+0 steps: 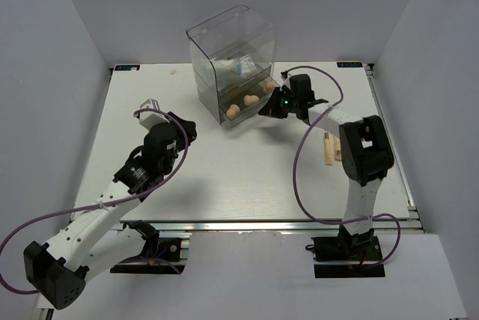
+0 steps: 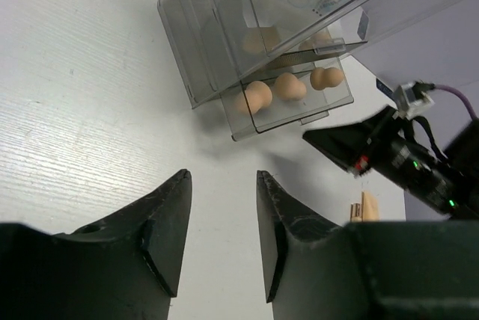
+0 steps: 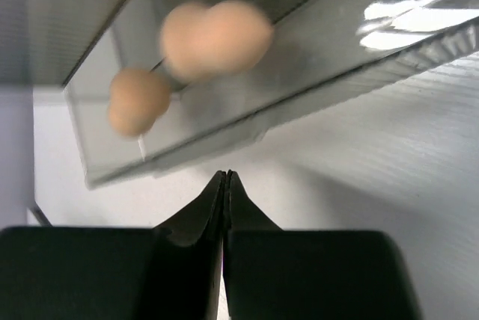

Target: Organize the makeup

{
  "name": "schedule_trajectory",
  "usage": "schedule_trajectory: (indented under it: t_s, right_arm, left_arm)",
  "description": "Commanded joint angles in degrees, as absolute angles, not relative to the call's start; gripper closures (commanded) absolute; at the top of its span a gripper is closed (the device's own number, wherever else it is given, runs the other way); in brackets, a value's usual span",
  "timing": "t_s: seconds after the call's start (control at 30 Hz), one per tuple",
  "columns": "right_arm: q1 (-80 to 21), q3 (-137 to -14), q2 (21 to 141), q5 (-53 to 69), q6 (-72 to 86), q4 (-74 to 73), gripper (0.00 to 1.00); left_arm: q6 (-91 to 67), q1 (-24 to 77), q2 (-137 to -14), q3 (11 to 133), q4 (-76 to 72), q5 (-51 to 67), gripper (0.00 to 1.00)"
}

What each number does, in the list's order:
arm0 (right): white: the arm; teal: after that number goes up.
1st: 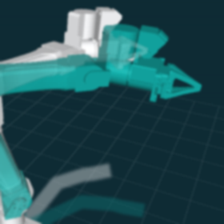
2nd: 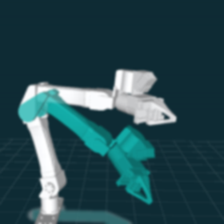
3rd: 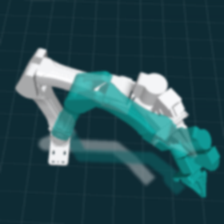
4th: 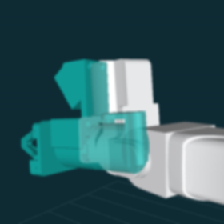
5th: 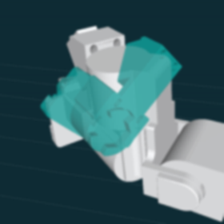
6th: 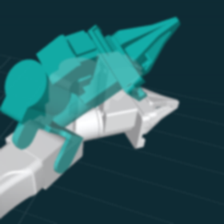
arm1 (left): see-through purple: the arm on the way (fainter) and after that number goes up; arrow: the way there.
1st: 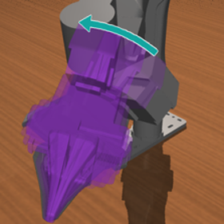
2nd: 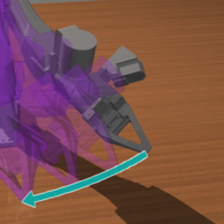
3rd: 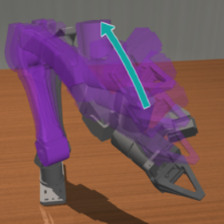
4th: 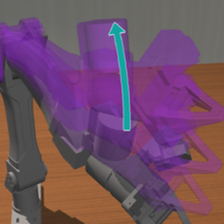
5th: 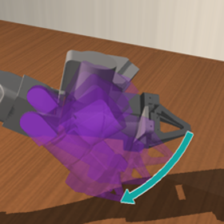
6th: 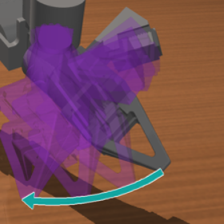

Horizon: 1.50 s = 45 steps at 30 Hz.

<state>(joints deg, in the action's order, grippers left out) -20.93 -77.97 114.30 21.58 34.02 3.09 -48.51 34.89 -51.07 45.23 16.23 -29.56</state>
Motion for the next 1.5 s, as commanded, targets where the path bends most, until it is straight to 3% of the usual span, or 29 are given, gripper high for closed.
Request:
schedule_trajectory:
  t_s: [0.0, 0.07, 0.1, 0.13, 0.17, 0.27, 0.57, 0.93, 1.47]
  right_arm:
    - [-18.99, -71.40, 103.99, 27.31, 22.79, 9.12, 1.00]
    - [-18.02, -68.83, 99.35, 29.69, 15.52, 13.08, 0.99]
    - [-17.50, -66.99, 98.10, 32.75, 13.03, 14.57, 0.93]
    - [-17.06, -66.45, 97.30, 33.39, 10.83, 16.68, 0.85]
    - [-16.88, -66.27, 96.25, 33.40, 9.16, 17.40, 0.62]
    - [-16.70, -68.19, 98.16, 30.51, 4.31, 18.72, 0.40]
    - [-16.52, -87.09, 113.81, 22.24, 2.21, 10.81, 0.41]
    - [-16.52, -92.55, 119.44, 19.95, -0.35, 10.63, 0.51]
    - [-18.01, -94.39, 123.04, 18.90, 0.44, 11.07, 0.54]
  left_arm:
    - [-48.78, 34.80, -51.33, 44.47, 14.69, -30.15, 0.49]
    - [-48.78, 34.80, -51.68, 44.03, 13.98, -29.71, 0.43]
    - [-48.69, 34.72, -52.03, 43.69, 13.28, -29.53, 0.42]
    - [-48.69, 34.80, -52.29, 43.51, 12.92, -29.44, 0.41]
    - [-48.52, 34.72, -52.47, 43.33, 12.57, -29.27, 0.39]
    - [-47.73, 34.63, -53.52, 43.15, 11.25, -28.39, 0.38]
    - [-47.28, 34.54, -53.70, 43.77, 11.95, -28.21, 0.37]
    - [-49.57, 34.54, -51.50, 42.10, 13.27, -29.27, 0.36]
    - [-49.13, 34.45, -53.35, 42.89, 13.62, -28.74, 0.36]
